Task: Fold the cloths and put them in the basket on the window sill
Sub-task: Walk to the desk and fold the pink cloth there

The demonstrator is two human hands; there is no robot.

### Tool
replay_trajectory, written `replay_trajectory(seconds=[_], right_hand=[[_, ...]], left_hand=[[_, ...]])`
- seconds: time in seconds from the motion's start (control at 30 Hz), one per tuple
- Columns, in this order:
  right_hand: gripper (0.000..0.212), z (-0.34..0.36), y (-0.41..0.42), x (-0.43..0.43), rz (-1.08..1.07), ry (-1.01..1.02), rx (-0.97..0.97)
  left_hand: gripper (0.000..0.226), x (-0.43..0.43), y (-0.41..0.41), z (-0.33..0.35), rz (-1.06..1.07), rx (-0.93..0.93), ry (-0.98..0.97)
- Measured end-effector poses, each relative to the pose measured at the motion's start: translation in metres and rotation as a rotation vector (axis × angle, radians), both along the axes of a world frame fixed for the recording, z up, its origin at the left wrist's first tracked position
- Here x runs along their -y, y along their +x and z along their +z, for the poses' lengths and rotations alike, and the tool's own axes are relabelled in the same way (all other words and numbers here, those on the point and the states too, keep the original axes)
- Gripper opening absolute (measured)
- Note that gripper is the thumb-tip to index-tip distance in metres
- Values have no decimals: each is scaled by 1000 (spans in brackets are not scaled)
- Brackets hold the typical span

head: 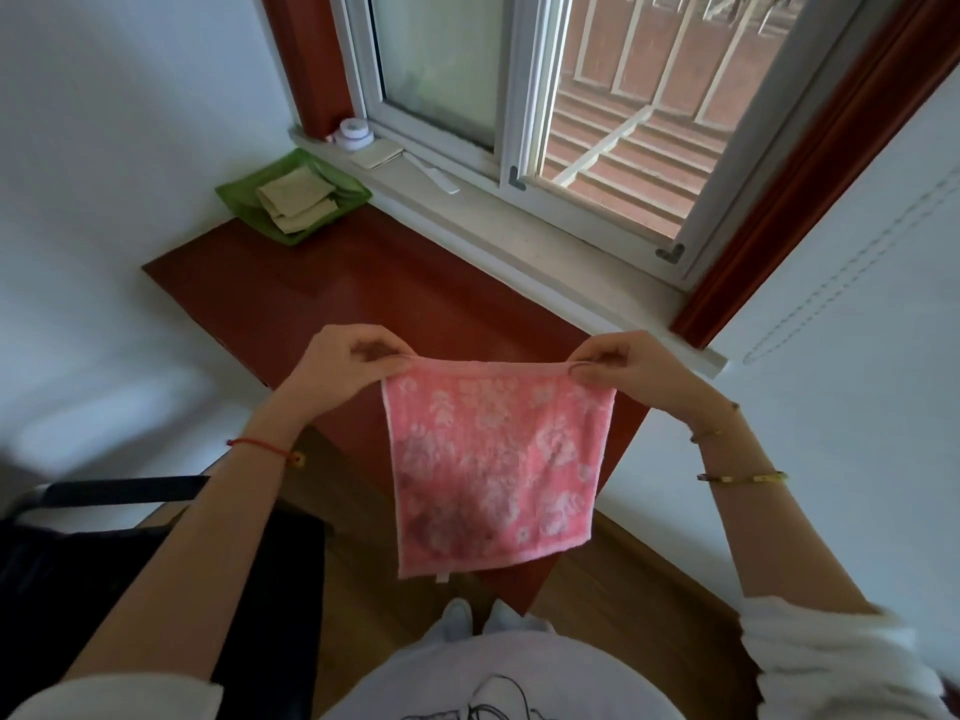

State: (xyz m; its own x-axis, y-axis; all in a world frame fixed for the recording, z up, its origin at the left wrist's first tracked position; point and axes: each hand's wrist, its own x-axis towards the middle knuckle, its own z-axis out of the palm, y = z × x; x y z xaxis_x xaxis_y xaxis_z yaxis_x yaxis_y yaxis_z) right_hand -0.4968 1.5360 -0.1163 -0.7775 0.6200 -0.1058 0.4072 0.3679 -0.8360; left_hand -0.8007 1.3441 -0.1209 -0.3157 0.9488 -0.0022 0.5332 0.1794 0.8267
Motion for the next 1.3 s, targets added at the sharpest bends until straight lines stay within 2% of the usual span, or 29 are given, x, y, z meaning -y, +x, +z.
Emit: replay_trajectory(seconds=[0.2,0.37,0.5,0.63,0.93,1.03,1.17,1.3], right_hand=[[8,-81,-46,-31,-177,147,194],[11,-119,-57,-27,-242,158,246],[11,-146,-25,-5,-142,135,270],[12,-176,7,26,-10,126,372],[10,-195,29,58,21,276,398],[23,-195,22,55,-29,272,390],[22,-190,-21,41,-91,256,316],[23,-182,-87,33,98,226,316]], left_hand=[[8,-38,-8,-86,165,-70,-95],[9,-41,-4,-114,213,-95,-90],[11,-10,9,-136,131,-69,-165],[13,23,34,-168,62,-75,-328],[12,58,68,-199,125,-157,-408],[12,58,76,-198,256,-63,-405],[19,56,88,-194,552,69,-416],[31,52,95,-194,650,116,-495]])
